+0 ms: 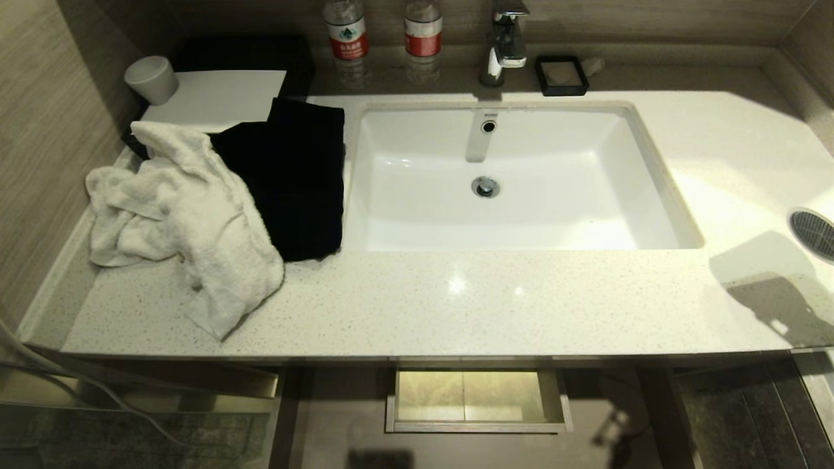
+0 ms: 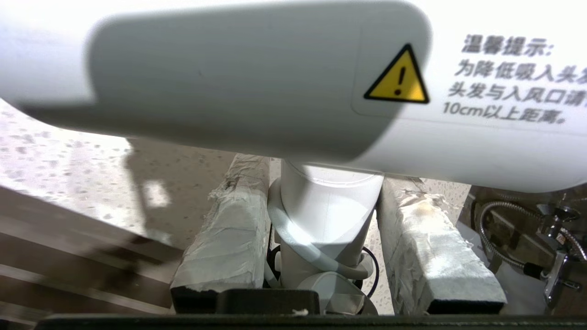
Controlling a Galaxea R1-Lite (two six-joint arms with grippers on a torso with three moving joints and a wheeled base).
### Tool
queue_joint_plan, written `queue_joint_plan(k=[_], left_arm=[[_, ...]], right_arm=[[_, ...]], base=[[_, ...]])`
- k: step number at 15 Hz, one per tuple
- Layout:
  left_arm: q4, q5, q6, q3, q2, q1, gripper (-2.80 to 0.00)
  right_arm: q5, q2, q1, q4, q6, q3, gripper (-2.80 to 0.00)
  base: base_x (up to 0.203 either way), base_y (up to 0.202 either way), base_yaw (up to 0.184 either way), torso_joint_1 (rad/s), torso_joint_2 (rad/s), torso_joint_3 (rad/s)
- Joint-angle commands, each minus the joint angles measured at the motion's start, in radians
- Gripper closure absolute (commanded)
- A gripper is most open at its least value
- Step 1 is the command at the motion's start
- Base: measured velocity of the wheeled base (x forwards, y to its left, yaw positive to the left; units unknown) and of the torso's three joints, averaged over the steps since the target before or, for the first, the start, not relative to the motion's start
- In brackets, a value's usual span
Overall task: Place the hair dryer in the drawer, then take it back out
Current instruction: Place it on the countertop
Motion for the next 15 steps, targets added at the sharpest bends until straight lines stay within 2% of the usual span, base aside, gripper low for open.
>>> queue_joint_plan(k=[1, 7, 12, 15], left_arm=[[-0.001, 0.0, 0.0, 0.0, -0.002, 0.0, 0.0], [-0.001, 0.0, 0.0, 0.0, 0.0, 0.0, 0.0], [-0.001, 0.0, 0.0, 0.0, 0.0, 0.0, 0.0], [-0.001, 0.0, 0.0, 0.0, 0.0, 0.0, 0.0]], right_arm=[[0.002, 0.107, -0.008, 0.002, -0.017, -0.047, 0.0], [0.012, 0.354, -0.009, 0.008, -0.081, -0.218, 0.0], [0.021, 0.519, -0.006, 0.03, -0.089, -0.358, 0.0], [0.023, 0.55, -0.003, 0.036, -0.09, -0.391, 0.0]], base=[[0.0, 0.0, 0.0, 0.0, 0.0, 0.0], [0.0, 0.0, 0.0, 0.0, 0.0, 0.0], [0.0, 0.0, 0.0, 0.0, 0.0, 0.0], [0.0, 0.0, 0.0, 0.0, 0.0, 0.0]])
